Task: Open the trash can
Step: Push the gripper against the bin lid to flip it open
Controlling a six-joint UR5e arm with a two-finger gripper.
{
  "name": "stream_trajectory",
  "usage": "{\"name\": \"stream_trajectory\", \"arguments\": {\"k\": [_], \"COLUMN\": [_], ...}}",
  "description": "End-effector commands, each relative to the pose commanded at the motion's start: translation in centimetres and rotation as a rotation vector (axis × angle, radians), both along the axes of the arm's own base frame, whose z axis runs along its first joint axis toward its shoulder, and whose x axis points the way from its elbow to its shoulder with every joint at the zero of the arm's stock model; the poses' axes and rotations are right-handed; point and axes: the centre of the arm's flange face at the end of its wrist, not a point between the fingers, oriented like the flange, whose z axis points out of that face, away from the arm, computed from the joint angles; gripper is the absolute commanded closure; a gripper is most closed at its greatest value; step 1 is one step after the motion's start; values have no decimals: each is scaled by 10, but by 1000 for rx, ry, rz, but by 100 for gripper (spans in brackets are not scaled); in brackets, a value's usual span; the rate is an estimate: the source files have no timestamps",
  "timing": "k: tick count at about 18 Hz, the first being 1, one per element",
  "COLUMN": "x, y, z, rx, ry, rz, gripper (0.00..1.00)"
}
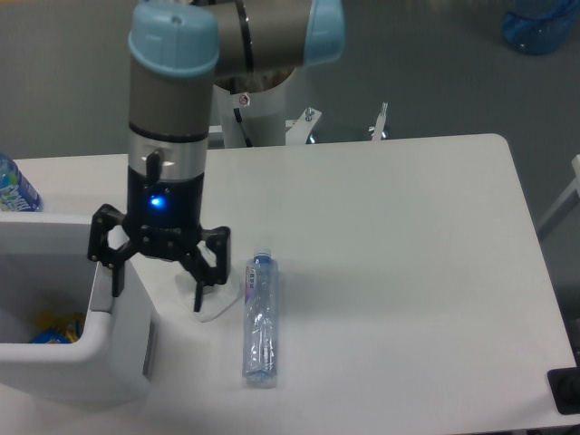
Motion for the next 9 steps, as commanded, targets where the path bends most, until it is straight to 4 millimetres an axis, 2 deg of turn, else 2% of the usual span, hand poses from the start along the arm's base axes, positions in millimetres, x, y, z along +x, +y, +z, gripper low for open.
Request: {"name": "stream_trajectory", "arguments": {"k": [1, 4, 6, 9], "x": [-9, -20, -23, -37], "y": [-6, -14, -17, -25], "z": [-2, -9, -13, -16], "rx": [-32, -132, -161, -175], "ry": [44, 154, 179, 183], "rz": [-1, -53, -60, -32], "gripper": [0, 0, 0, 0]}}
